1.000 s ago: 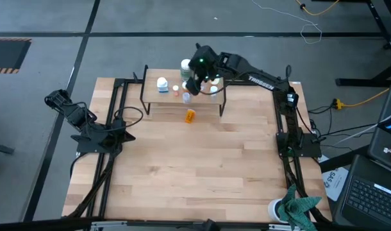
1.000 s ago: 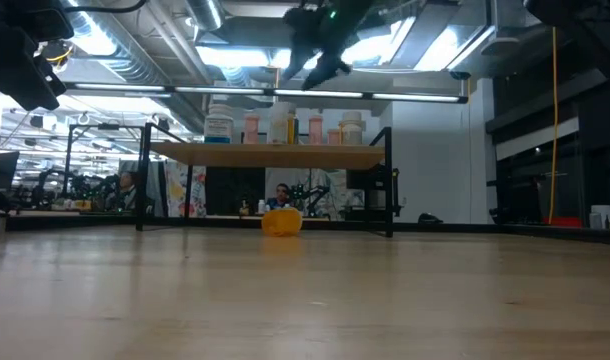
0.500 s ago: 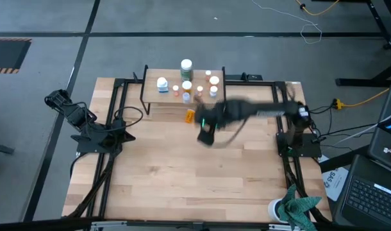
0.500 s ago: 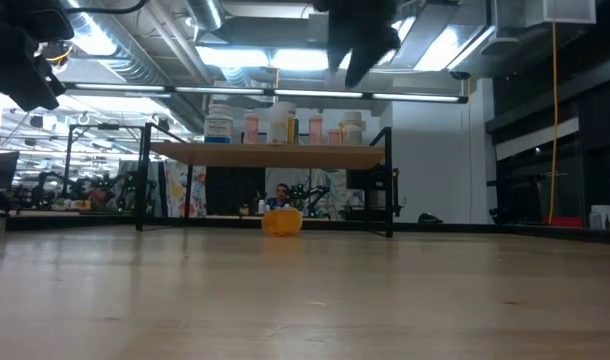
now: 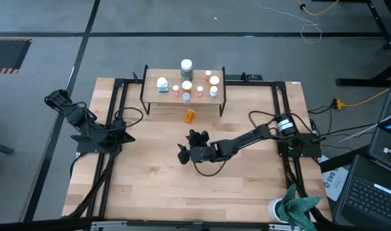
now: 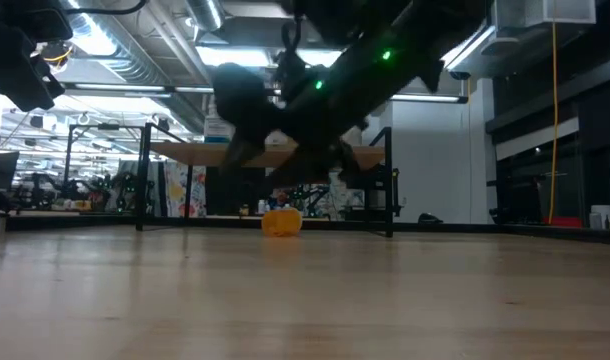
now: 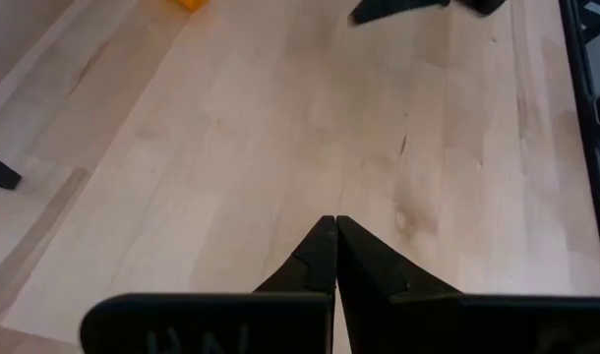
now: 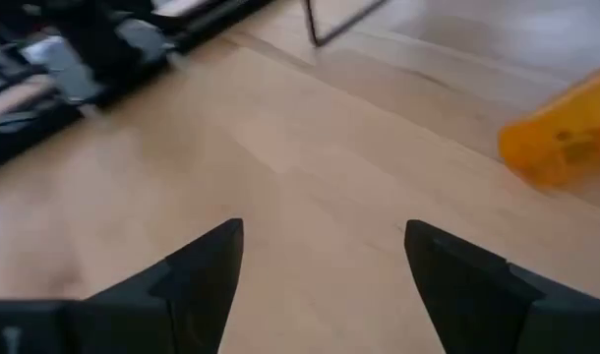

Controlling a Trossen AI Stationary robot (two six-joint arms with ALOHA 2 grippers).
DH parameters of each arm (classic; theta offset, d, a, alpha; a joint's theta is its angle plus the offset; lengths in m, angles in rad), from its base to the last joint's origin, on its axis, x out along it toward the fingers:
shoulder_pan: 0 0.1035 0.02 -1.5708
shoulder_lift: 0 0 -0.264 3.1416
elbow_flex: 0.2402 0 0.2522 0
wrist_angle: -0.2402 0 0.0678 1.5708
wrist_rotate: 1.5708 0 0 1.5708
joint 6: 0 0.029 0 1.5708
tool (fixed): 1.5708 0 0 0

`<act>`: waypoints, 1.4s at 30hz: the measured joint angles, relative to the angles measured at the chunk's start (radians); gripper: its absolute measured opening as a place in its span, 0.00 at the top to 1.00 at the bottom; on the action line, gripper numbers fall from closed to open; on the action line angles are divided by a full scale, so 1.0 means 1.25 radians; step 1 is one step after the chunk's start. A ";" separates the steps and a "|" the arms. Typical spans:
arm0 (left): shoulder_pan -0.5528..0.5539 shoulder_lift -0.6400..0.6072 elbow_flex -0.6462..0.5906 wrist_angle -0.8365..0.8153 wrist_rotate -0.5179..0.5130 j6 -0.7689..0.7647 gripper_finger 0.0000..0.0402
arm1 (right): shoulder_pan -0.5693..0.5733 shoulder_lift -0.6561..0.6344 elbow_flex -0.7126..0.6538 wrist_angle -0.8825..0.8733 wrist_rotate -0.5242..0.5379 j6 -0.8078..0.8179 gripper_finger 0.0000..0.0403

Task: Pick and place medicine bottles onto shelf by color
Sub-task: Put the orange pill bottle on the shelf

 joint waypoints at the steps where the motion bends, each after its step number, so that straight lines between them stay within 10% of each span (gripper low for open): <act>1: 0.000 0.000 0.000 0.002 0.000 0.000 1.00 | -0.003 0.014 0.008 -0.001 0.006 0.003 0.30; 8: 0.000 0.072 -0.092 0.203 0.009 -0.011 1.00 | -0.008 0.013 0.064 -0.153 0.074 -0.013 0.35; 16: 0.110 0.329 -0.228 0.621 -0.166 -0.039 1.00 | 0.071 -0.070 0.226 -0.885 0.204 0.321 0.41; 22: 0.326 0.536 -0.218 0.872 -0.040 0.049 1.00 | 0.154 -0.079 0.313 -1.284 0.188 0.620 0.45; 27: 0.440 0.695 -0.196 1.182 0.123 0.146 0.96 | 0.205 -0.084 0.330 -1.399 0.164 0.720 0.45; 42: 0.518 1.043 0.165 1.025 0.171 0.162 0.45 | 0.290 -0.372 0.022 -1.388 0.134 0.746 0.45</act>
